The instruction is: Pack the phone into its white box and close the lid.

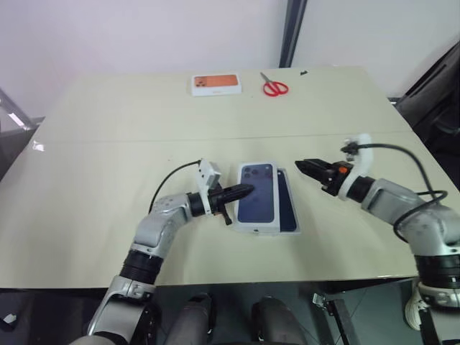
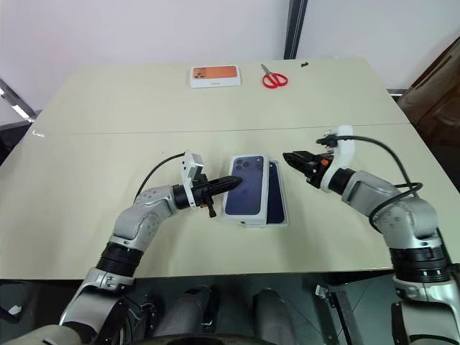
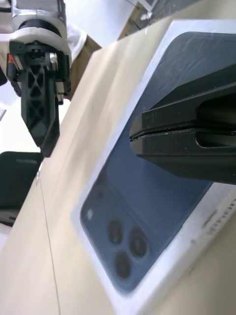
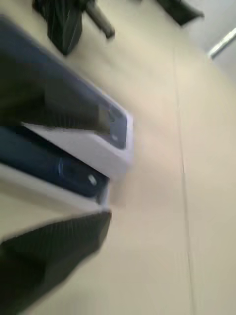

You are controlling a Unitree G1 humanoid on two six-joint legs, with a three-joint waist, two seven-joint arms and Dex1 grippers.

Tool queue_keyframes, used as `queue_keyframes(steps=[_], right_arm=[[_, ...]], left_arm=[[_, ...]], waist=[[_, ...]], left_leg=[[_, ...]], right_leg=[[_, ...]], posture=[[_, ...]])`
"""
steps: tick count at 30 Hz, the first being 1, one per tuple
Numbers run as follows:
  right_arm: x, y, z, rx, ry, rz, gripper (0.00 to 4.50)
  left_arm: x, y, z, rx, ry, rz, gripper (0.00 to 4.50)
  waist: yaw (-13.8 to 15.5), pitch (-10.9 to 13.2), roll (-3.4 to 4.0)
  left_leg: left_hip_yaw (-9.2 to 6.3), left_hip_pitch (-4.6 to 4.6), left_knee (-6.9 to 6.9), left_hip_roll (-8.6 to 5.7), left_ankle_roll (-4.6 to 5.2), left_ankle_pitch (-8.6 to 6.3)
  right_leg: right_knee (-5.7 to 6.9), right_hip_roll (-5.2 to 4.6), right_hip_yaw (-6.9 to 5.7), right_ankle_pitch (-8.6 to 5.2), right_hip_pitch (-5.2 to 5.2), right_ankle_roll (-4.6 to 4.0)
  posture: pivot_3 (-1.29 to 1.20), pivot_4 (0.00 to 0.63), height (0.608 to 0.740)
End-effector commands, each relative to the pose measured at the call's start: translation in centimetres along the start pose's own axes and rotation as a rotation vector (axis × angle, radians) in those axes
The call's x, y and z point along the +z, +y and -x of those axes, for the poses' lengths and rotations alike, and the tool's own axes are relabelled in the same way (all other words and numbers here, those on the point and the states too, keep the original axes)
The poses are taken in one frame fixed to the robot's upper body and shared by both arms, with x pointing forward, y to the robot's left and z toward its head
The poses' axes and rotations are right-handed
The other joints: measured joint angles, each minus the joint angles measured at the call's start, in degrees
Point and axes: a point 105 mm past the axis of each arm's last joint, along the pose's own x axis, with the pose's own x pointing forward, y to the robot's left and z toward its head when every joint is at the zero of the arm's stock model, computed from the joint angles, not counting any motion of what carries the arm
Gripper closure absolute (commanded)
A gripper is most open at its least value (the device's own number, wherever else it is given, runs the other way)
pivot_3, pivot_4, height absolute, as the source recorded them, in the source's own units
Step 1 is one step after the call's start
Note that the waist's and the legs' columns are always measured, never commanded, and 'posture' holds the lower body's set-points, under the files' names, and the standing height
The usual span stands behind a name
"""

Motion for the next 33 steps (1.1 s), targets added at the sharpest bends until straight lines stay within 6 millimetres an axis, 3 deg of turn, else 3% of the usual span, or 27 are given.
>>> queue_keyframes(steps=[1,5,9,11,16,21,25,33], right_arm=[[0.6,0.5,-0.1,-0.027,-0.018,0.276,4.45],[-1.0,1.0,-0.2,-0.002,0.043,0.427,4.45],[-2.5,1.7,0.0,0.061,0.072,0.454,4.45],[-3.0,2.7,0.2,0.119,0.079,0.433,4.45],[-3.1,2.6,0.3,0.111,0.095,0.464,4.45],[-2.5,3.0,0.3,0.121,0.064,0.441,4.45],[-3.2,4.0,0.3,0.154,0.086,0.471,4.45],[-2.7,3.0,1.2,0.11,0.087,0.48,4.45]], left_arm=[[0.7,1.3,1.8,0.06,0.038,-0.044,4.5],[0.3,2.6,3.8,0.117,0.098,-0.036,4.5],[-0.5,3.4,4.2,0.158,0.151,-0.008,4.5],[-1.2,3.1,3.6,0.137,0.17,0.018,4.5],[-2.7,1.6,2.2,0.049,0.215,0.039,4.5],[-1.4,1.5,0.7,0.039,0.154,0.054,4.5],[-1.0,1.5,0.4,0.027,0.161,0.033,4.5],[-0.8,0.8,-0.5,-0.018,0.163,0.024,4.5]], waist=[[0.03,0.0,0.0],[0.09,0.0,0.0],[0.34,0.0,0.0],[0.27,0.0,0.0],[0.15,0.0,0.0],[0.26,0.0,-0.01],[0.15,0.0,0.0],[0.34,0.0,0.0]], left_leg=[[-0.01,0.0,0.0,0.0,0.0,0.0],[-0.03,0.0,0.0,-0.01,-0.04,0.02],[-0.05,0.0,0.03,-0.04,-0.04,0.02],[-0.05,0.0,0.04,-0.04,-0.04,0.02],[-0.06,0.01,0.02,-0.03,-0.06,0.02],[-0.08,0.0,0.02,-0.04,-0.08,0.04],[-0.08,0.0,0.01,-0.04,-0.09,0.04],[-0.08,0.0,0.03,-0.05,-0.11,0.06]], right_leg=[[0.0,0.0,0.0,0.0,-0.02,0.0],[0.0,-0.01,0.01,0.0,-0.02,0.0],[-0.01,-0.04,-0.01,0.0,0.02,0.0],[-0.01,-0.04,-0.01,0.0,0.02,0.0],[0.0,-0.03,-0.01,0.0,0.01,0.0],[0.0,-0.04,-0.01,0.0,0.0,0.0],[0.0,-0.04,-0.01,0.0,-0.01,0.0],[0.0,-0.04,-0.02,0.0,0.02,0.0]], posture=[[0.0,0.15,0.734],[0.0,0.15,0.734],[0.0,0.15,0.734],[0.0,0.15,0.734],[0.0,0.15,0.734],[0.0,0.15,0.734],[0.0,0.15,0.734],[0.0,0.15,0.734]])
